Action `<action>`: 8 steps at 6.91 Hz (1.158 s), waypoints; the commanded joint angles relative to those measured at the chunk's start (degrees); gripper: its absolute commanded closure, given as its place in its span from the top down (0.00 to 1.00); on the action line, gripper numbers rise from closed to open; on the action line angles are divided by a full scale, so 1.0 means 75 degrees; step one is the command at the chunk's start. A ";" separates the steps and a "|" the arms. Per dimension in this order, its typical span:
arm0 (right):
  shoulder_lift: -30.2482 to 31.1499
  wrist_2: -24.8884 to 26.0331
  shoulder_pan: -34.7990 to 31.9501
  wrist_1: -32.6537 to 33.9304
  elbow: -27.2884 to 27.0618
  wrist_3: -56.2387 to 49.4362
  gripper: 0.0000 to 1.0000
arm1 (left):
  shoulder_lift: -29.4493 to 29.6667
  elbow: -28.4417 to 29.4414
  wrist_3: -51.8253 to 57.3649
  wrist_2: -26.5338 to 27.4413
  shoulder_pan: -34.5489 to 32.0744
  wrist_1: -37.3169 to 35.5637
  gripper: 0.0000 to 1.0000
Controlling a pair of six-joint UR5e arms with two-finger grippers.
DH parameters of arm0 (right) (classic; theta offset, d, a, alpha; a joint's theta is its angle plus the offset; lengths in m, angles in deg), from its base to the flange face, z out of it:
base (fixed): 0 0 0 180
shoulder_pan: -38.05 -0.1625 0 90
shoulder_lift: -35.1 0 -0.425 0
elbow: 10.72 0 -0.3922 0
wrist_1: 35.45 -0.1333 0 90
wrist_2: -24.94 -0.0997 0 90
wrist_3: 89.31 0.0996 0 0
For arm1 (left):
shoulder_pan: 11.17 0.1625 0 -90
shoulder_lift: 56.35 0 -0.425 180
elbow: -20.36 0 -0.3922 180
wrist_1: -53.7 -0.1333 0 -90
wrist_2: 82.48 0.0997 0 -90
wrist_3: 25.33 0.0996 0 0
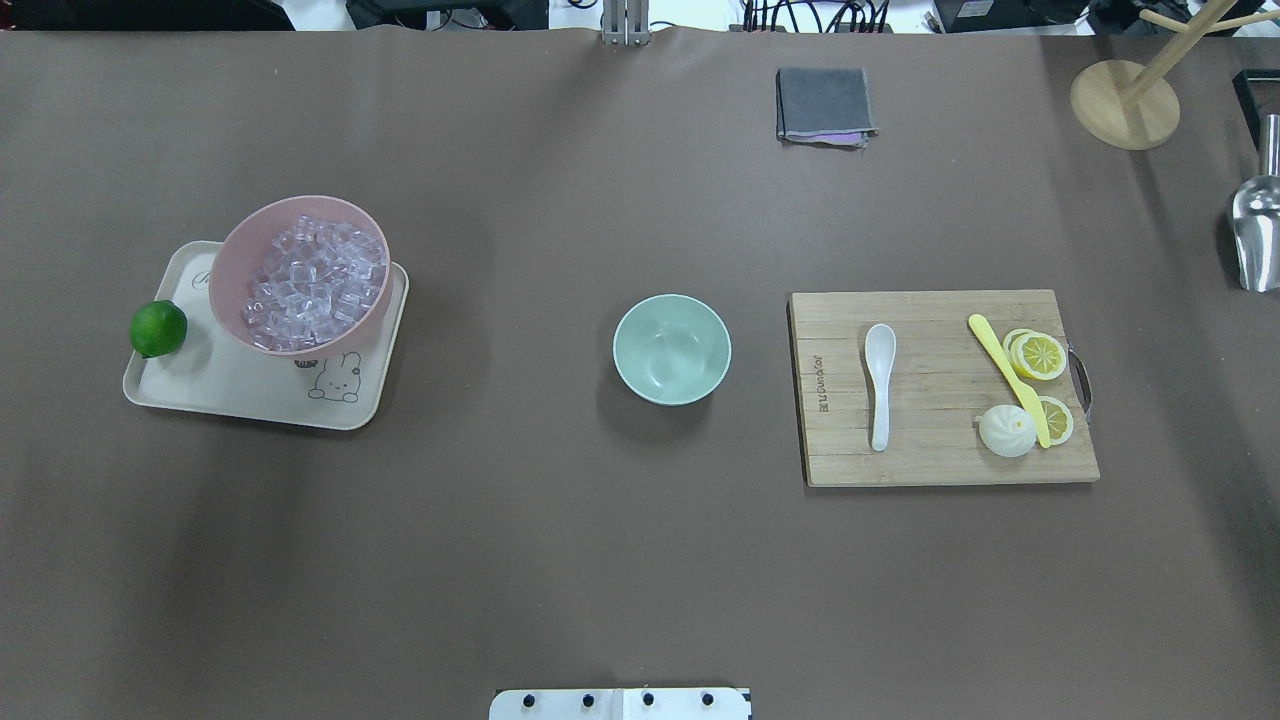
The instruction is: Put spoon and ice into bowl
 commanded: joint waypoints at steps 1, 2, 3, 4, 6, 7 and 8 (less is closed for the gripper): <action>-0.0025 0.0316 -0.0001 0.0000 0.0019 -0.0022 1.00 | 0.0049 0.0007 0.0005 0.0011 0.0011 -0.0009 0.98; -0.0048 0.0317 -0.0001 0.0000 0.0020 -0.0022 1.00 | 0.0084 0.0007 0.0005 0.0011 0.0011 -0.0009 0.98; -0.0060 0.0317 -0.0001 0.0000 0.0020 -0.0022 1.00 | 0.0119 0.0007 -0.0007 0.0011 0.0023 -0.0009 0.98; -0.0083 0.0306 0.0010 -0.0012 0.0078 -0.0022 1.00 | 0.0131 0.0007 -0.0007 0.0011 0.0023 -0.0009 0.98; -0.0095 0.0282 0.0010 -0.0047 0.0113 0.0002 1.00 | 0.0120 -0.0005 -0.0007 -0.0001 0.0023 0.0002 0.98; -0.0095 0.0282 0.0010 -0.0047 0.0125 0.0002 1.00 | 0.0131 0.0007 -0.0007 -0.0001 0.0023 0.0002 0.98; -0.0107 0.0282 0.0010 -0.0059 0.0113 0.0013 1.00 | 0.0154 0.0007 0.0005 -0.0001 0.0023 0.0002 0.98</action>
